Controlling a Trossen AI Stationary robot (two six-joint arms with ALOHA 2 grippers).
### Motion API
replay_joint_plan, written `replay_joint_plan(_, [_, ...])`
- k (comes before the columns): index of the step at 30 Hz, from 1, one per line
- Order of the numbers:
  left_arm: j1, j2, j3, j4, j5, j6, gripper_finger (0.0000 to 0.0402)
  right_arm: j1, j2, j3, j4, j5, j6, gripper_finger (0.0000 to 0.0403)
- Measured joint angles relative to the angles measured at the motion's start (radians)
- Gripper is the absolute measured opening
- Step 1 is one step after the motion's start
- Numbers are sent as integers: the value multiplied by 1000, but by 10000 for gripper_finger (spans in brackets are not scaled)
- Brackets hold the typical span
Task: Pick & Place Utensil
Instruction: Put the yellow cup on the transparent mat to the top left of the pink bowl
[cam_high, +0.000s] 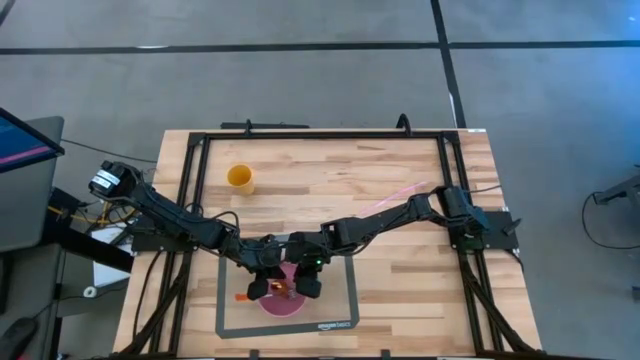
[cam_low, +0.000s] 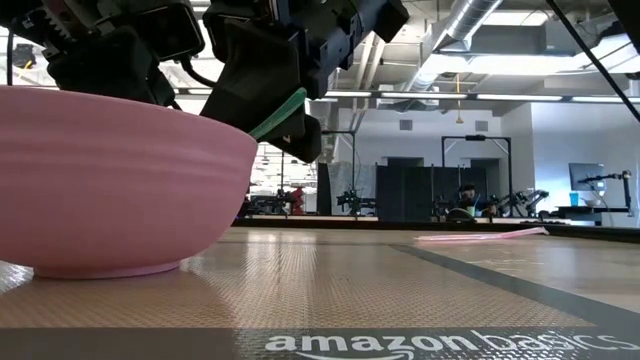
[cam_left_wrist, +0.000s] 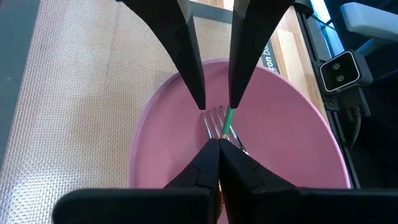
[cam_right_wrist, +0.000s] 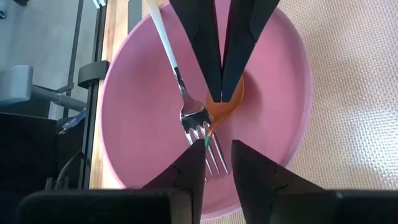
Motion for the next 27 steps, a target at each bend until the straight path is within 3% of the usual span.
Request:
replay_joint_plan(15, [0, 0, 0, 5, 0, 0, 8, 0, -1, 1, 19, 0, 0, 71])
replay_joint_plan(27, [0, 0, 0, 28, -1, 1, 7, -14, -3, 191, -245, -4, -196, 70])
